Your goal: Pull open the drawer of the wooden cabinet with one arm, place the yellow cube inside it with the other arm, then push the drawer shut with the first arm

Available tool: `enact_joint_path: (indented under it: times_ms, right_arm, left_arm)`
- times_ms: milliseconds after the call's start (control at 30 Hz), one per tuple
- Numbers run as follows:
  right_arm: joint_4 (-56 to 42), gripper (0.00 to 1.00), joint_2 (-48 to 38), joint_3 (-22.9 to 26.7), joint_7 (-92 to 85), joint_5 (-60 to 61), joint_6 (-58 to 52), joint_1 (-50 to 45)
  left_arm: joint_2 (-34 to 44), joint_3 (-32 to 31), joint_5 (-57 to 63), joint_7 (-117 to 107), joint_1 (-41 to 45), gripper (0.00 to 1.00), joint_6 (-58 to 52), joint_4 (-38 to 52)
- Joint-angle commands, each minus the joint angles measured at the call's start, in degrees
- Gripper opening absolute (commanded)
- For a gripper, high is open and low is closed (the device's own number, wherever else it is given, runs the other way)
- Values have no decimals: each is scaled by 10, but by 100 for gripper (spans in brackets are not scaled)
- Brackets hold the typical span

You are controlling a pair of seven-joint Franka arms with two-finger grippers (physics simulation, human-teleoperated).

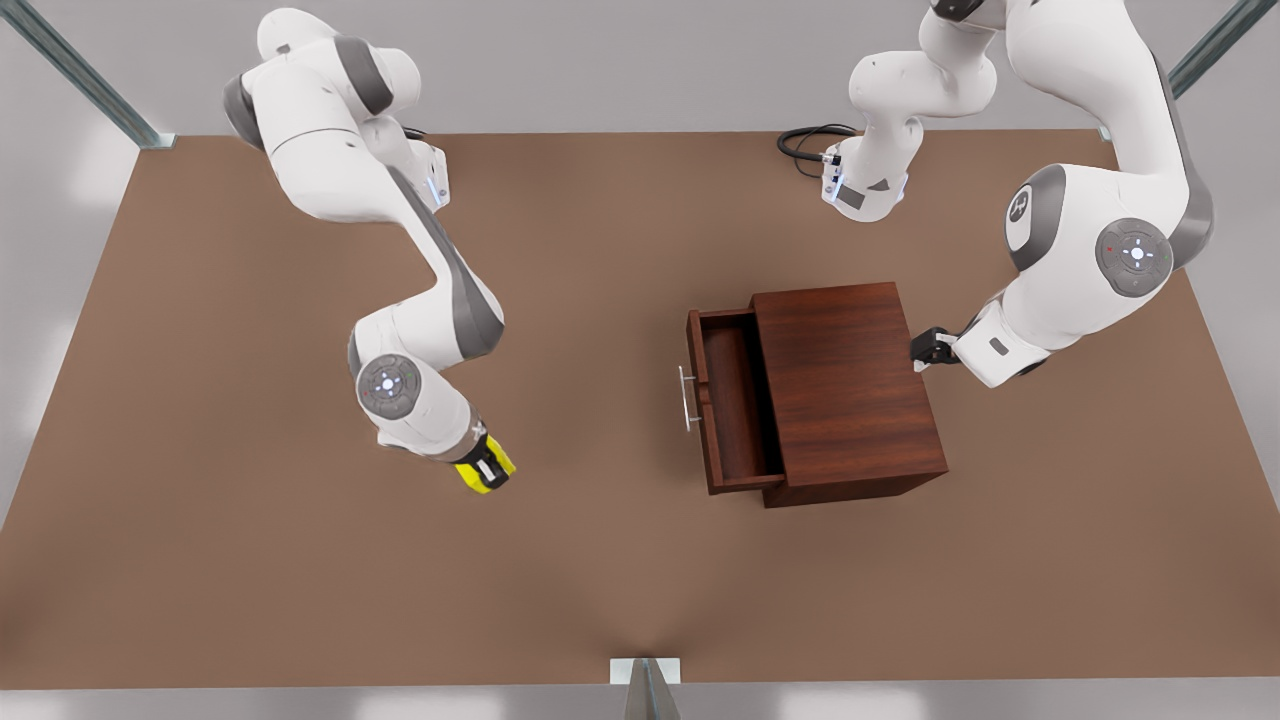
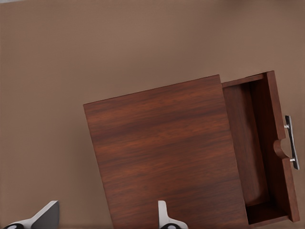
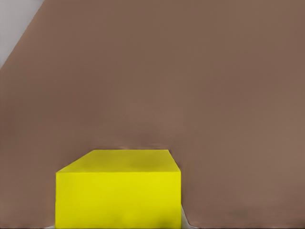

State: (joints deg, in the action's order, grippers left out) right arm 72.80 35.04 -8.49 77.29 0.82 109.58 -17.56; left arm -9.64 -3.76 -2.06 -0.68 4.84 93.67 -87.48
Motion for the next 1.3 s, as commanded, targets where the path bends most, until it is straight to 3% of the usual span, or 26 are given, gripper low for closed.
enact_joint_path:
  times_ms: [0,233,400,633,1100,1133,1167,1267]
  right_arm:
    - [-28,59,9,1,407,4,-77,-28]
    - [-165,59,86,4,646,23,-77,-158]
    - [-210,59,114,-29,728,23,-15,-190]
    - [-260,57,180,-48,772,23,77,-231]
    - [-281,57,229,-46,777,23,148,-258]
    - [-281,86,229,-46,773,23,148,-258]
    - [-281,100,229,-46,760,22,148,-258]
    - [-281,100,225,-46,756,22,143,-257]
  left_arm:
    - [1,0,0,4,0,100,-1,0]
    - [0,-1,4,1,4,100,2,1]
    - [-1,-4,8,-19,6,100,6,1]
    - [-1,-3,8,-20,6,100,5,0]
    - [-1,-3,8,-20,6,100,5,1]
    - [-1,-3,8,-20,6,100,5,0]
    - [-1,-3,8,-20,6,100,5,1]
    - [0,-3,8,-20,6,100,0,6]
